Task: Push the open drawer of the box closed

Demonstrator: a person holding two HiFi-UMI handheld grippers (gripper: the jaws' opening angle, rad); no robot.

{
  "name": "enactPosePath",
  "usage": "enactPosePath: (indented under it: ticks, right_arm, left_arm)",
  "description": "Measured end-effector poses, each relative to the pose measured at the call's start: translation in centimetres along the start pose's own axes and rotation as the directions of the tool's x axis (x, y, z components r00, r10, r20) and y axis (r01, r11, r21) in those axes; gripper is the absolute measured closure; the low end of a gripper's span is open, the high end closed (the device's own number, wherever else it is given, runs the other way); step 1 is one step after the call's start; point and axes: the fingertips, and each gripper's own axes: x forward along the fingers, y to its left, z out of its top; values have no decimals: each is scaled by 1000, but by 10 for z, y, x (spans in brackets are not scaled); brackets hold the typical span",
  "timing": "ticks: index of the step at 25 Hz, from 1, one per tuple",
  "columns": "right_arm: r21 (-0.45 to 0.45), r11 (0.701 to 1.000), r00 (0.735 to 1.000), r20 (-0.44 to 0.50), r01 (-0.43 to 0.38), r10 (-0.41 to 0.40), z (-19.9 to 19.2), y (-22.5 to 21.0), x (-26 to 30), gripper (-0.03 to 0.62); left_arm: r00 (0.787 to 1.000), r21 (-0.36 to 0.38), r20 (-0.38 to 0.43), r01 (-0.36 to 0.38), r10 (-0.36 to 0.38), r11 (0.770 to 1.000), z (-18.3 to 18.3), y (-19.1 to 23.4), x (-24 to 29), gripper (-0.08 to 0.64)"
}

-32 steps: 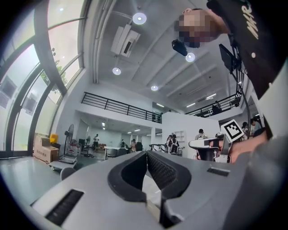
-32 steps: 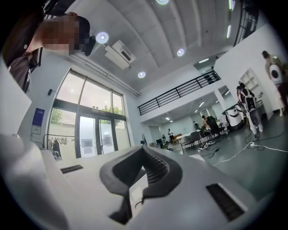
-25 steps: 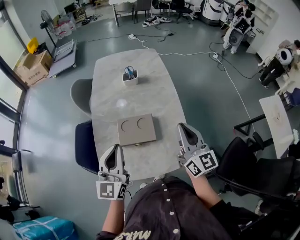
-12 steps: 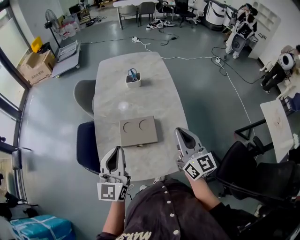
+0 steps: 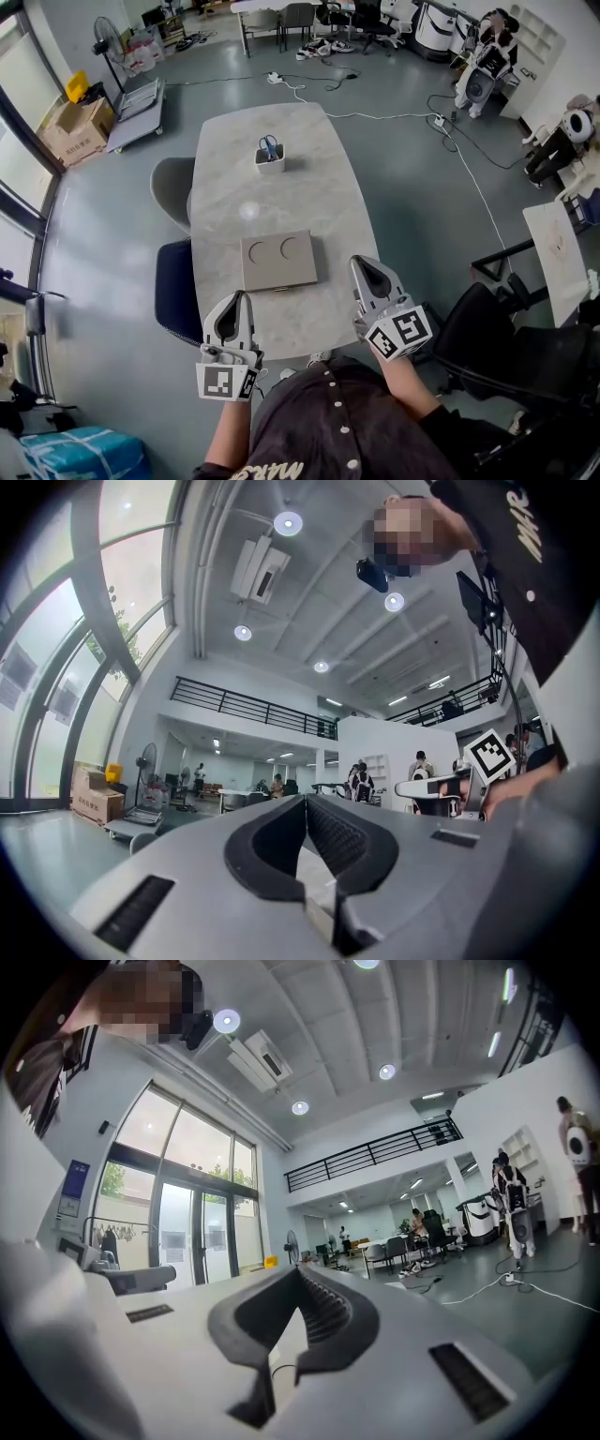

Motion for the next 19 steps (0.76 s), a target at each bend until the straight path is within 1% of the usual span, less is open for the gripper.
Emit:
enactPosePath:
  ticks: [11, 19]
  right_arm:
    - [36, 999, 1000, -29, -8, 9, -12, 1, 2, 595]
    - [27, 999, 999, -27, -19, 20, -12, 5, 4, 595]
  left_arm:
    - [1000, 3, -12, 5, -5, 1000, -4, -1, 0, 543]
    - [1000, 0, -14, 7, -7, 1000, -8, -1, 0, 543]
